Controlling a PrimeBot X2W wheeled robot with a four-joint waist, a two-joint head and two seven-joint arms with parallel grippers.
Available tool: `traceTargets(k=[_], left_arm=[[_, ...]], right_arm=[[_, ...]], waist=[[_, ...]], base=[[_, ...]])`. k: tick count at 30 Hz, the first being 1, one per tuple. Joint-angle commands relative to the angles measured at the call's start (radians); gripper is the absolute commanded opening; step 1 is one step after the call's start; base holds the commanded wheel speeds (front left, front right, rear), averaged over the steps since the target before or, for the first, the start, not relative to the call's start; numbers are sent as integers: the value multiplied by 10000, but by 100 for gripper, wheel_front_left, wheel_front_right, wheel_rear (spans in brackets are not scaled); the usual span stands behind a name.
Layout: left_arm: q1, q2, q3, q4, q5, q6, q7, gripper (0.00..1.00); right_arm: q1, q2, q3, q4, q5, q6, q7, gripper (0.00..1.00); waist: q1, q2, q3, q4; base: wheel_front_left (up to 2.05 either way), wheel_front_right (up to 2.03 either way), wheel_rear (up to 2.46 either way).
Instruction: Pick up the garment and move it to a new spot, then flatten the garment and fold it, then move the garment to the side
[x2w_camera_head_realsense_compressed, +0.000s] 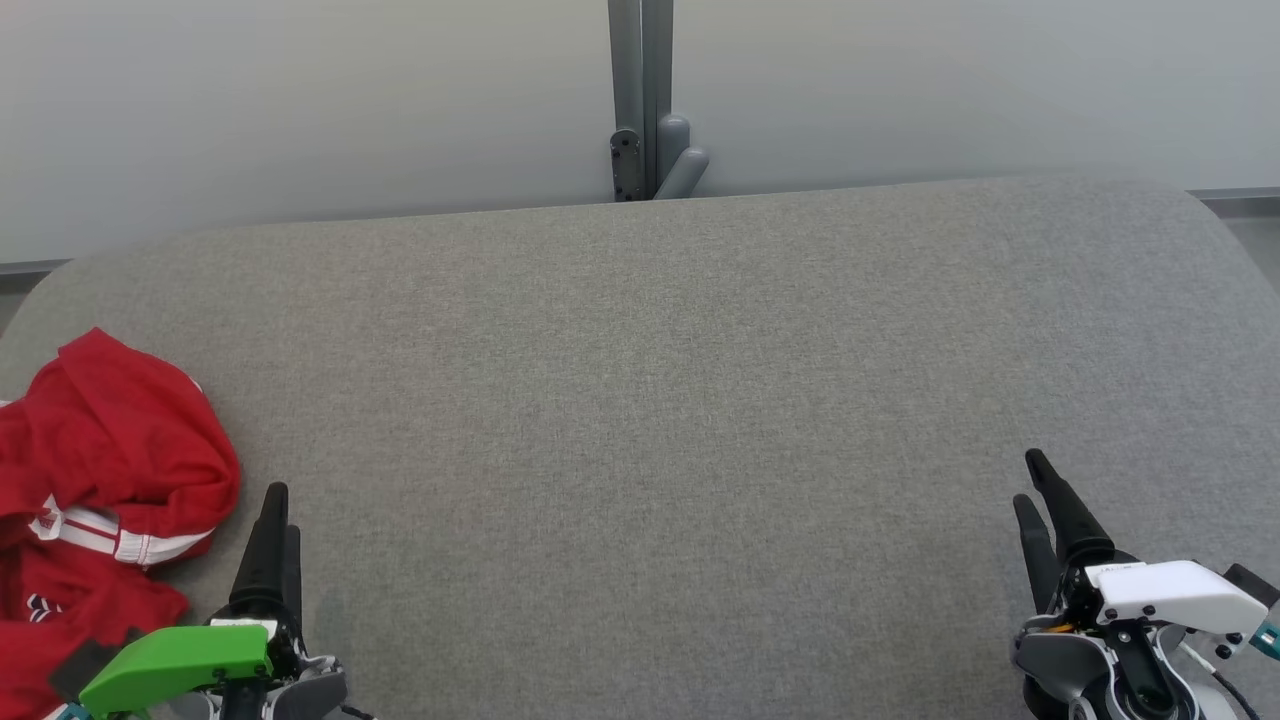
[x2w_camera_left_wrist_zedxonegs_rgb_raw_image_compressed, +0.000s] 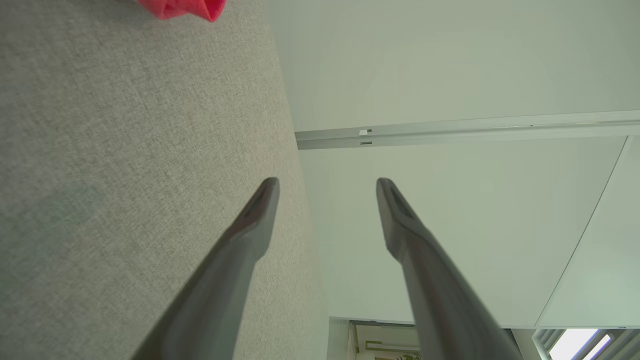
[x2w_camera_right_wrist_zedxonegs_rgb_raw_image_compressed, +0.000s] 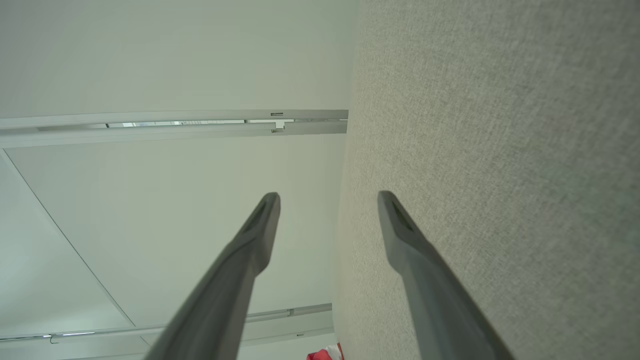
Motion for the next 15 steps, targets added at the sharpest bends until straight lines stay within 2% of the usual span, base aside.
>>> traceTargets(k=[1, 15], left_arm=[[-189, 51, -18, -115, 392, -8, -107, 100], [-127, 51, -291, -110, 3777, 39, -723, 100]], right_arm=[[-199, -166, 126, -193, -262, 3, -147, 100], [-237, -417, 462, -284, -3146, 4, -815, 100]], waist=[[0, 0, 4, 0], [0, 0, 3, -30]], base=[[0, 0, 0], [0, 0, 0]])
